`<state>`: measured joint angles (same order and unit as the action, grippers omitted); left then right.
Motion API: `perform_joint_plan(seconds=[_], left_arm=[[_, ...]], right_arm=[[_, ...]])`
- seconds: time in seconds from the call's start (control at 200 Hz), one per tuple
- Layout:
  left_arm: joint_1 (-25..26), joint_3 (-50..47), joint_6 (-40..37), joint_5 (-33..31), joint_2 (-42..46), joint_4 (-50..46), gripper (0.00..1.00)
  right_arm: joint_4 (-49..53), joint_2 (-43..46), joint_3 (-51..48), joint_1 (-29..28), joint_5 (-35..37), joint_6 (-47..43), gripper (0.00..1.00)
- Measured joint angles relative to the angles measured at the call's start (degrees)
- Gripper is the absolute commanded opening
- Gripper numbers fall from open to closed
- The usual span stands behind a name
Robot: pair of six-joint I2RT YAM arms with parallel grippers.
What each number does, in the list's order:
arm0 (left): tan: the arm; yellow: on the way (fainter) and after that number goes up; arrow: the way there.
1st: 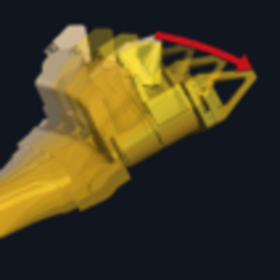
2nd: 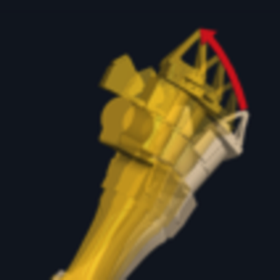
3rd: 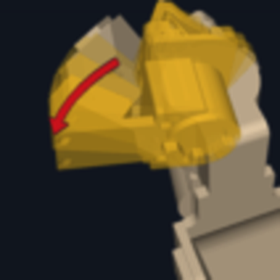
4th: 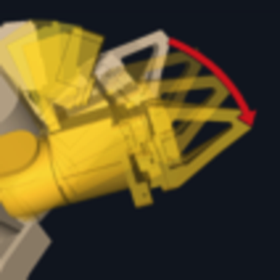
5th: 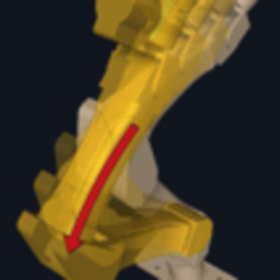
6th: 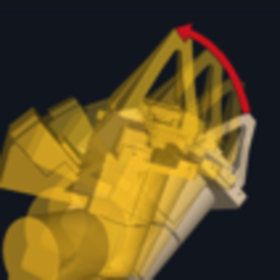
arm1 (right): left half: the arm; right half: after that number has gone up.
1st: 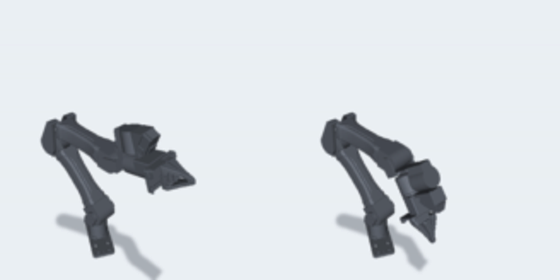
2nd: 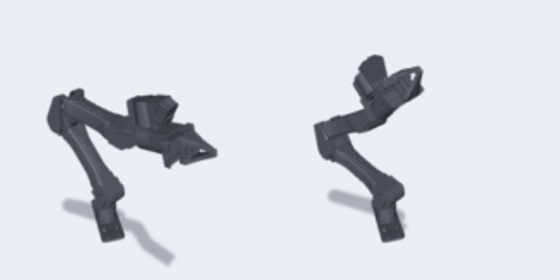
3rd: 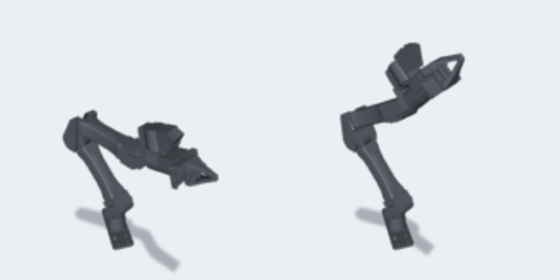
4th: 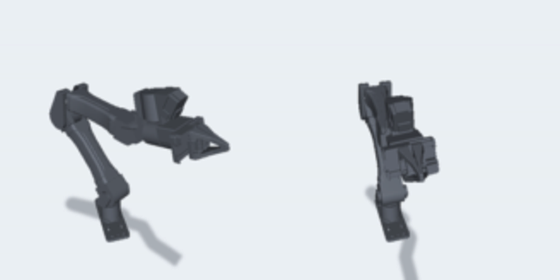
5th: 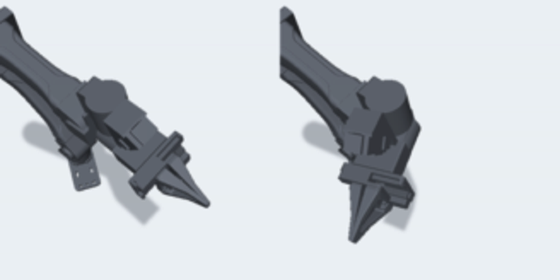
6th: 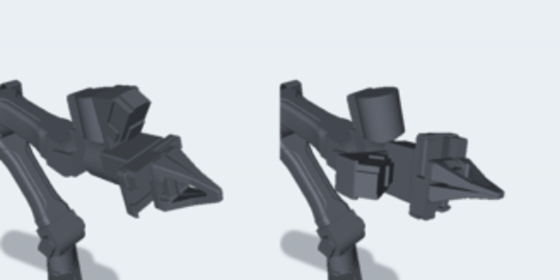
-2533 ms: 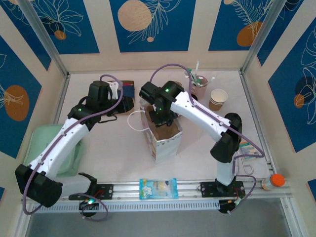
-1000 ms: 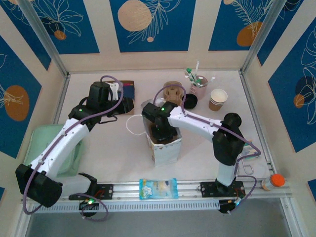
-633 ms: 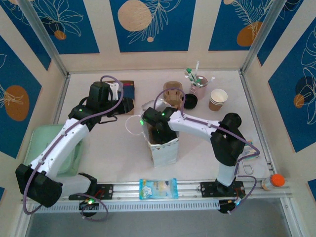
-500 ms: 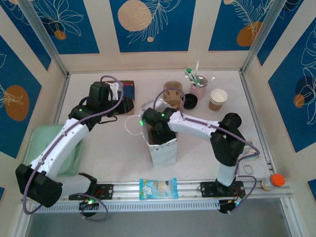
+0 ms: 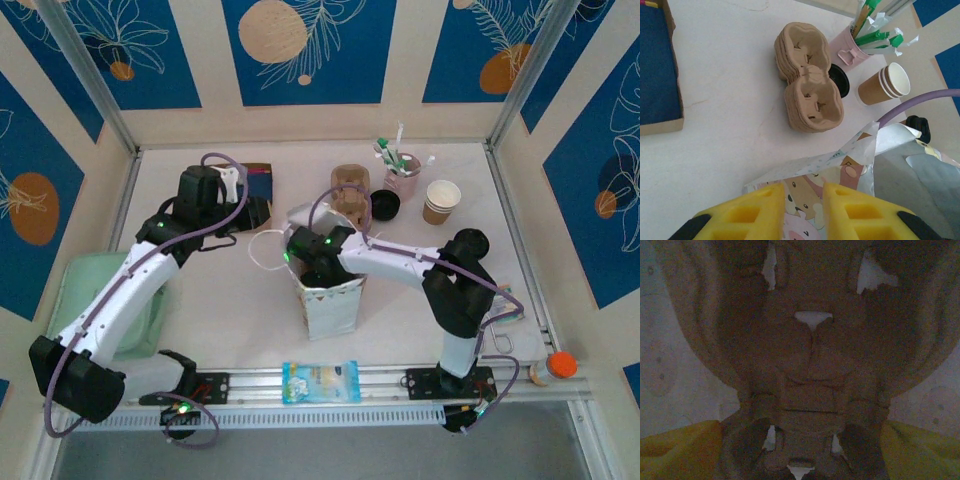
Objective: Pack the takeout coffee
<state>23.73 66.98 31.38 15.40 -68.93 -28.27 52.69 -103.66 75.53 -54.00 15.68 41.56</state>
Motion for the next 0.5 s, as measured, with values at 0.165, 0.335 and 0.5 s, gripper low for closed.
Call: perform_joint_plan(seconds=[0.165, 0.335, 0.5], left_arm=[[0.0, 0.0, 0.0, 0.0, 0.0, 0.0, 0.27], [0.0, 0.0, 0.0, 0.0, 0.0, 0.0, 0.28], [0.0, 0.0, -0.2, 0.0, 0.1, 0.0, 0.35]], right_arm=[[3.2, 0.3, 2.3, -0.1, 0.1, 0.0, 0.9], [7.8, 1.3, 6.4, -0.3, 0.3, -0.3, 0.99], [11.8, 2.8, 11.7, -0.6, 0.3, -1.1, 0.99]])
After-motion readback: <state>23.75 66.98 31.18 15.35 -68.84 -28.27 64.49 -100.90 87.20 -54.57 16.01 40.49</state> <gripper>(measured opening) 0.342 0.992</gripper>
